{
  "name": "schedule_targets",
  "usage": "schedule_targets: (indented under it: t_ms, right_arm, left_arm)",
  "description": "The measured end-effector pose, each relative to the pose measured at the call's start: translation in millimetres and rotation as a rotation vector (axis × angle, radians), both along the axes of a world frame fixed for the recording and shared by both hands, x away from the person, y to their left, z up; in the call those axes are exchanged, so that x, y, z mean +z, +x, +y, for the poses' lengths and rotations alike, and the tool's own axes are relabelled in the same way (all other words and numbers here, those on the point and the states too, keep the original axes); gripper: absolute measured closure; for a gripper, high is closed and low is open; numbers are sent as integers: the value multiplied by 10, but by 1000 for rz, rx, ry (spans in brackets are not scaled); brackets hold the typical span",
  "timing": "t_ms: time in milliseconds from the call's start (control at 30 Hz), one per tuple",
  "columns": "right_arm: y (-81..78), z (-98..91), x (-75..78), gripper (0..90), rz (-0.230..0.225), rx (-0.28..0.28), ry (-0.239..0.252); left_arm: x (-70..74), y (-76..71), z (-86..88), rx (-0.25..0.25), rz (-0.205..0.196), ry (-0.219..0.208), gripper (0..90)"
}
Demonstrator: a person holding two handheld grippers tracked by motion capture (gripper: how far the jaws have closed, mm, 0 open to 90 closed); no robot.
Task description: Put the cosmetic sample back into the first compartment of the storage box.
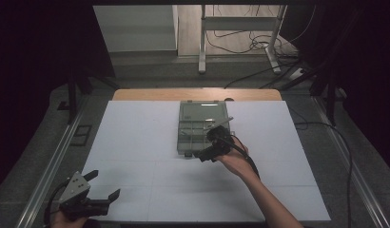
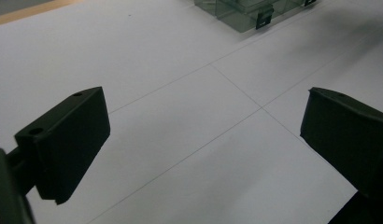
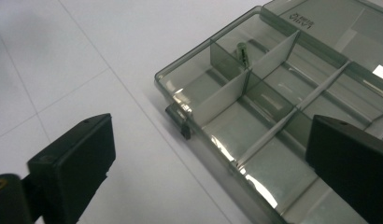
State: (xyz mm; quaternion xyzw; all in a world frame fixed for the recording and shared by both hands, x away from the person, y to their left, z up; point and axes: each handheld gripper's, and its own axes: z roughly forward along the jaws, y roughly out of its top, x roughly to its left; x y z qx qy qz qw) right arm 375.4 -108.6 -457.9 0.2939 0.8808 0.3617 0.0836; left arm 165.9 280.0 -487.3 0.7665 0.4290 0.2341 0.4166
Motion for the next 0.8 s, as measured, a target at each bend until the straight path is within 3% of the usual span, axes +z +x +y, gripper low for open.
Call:
schedule_targets:
  t_ms: [500,800]
  right_arm:
    - [-211,-178,-40,8,-16,19,2]
    - [-305,-326,-14,8,-31,-4,16]
  left_arm:
    - [2,-5,1,-2,-3,-2,19]
    - [3,-6,0,-1,-3,-1,19]
